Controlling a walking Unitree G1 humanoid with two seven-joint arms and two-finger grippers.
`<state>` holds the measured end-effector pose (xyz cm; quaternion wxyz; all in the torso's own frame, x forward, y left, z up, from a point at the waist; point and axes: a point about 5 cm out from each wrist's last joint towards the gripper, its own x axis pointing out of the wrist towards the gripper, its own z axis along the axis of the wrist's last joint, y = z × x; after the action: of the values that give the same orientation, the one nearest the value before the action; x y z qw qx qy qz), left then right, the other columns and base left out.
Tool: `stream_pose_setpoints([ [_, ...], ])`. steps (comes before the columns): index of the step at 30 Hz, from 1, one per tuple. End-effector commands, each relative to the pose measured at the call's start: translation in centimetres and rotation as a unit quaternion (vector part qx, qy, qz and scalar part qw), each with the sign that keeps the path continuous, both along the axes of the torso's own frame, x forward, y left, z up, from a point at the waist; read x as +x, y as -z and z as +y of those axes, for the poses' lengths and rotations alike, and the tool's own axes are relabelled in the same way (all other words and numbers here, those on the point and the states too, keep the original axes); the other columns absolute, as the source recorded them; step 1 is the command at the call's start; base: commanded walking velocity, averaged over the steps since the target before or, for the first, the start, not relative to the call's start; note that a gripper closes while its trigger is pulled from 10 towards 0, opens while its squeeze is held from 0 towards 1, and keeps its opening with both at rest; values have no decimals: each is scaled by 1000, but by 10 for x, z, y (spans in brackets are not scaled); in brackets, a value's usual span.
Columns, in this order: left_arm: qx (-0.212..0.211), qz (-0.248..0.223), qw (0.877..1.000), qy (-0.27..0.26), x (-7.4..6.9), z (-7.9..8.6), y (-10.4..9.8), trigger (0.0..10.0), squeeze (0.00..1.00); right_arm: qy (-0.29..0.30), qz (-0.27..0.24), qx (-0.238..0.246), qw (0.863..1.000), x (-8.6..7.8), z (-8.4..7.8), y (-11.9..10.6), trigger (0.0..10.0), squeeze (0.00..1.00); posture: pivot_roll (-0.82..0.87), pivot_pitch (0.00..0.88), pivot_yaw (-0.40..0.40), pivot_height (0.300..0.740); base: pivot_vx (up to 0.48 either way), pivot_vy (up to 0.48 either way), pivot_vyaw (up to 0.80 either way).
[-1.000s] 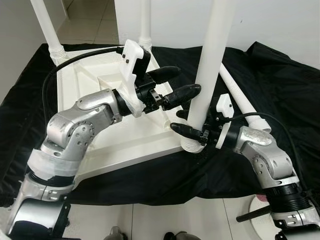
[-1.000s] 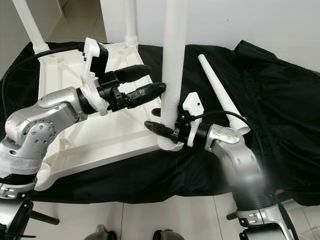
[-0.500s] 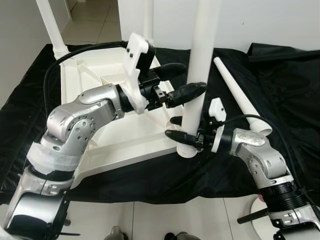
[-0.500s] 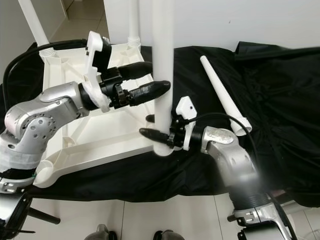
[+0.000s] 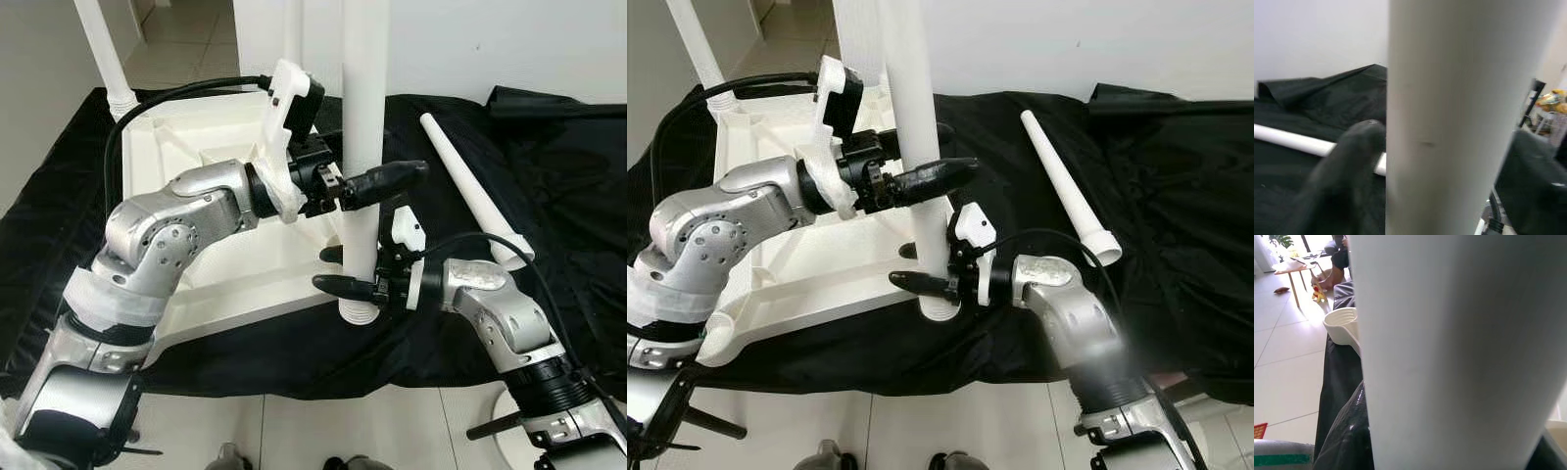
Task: Building children table
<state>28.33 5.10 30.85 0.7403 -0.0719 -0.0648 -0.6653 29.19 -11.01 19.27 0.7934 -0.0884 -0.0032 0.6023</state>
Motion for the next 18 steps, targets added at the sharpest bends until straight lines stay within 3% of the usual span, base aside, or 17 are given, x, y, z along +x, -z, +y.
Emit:
stream_pose_setpoints([
  [1,-4,-40,974,224,-24,3,-6,0,0,-5,-2,-6,1000,-1,0,1,10000,0,-41,64,-12,740,0,0,0],
  [16,15,-47,976,214,-21,2,-5,0,0,11,-12,0,1000,3,-2,0,10000,0,-38,51,-10,740,0,0,0],
  [17,23,-50,978,202,-18,1,-5,2157,0,19,-14,4,1000,5,-3,-1,10000,631,-37,50,-10,740,0,0,0],
  [18,33,-52,981,185,-15,-1,-5,10000,0,31,-14,12,999,8,-4,-3,10000,1000,-37,49,-8,740,0,0,0],
])
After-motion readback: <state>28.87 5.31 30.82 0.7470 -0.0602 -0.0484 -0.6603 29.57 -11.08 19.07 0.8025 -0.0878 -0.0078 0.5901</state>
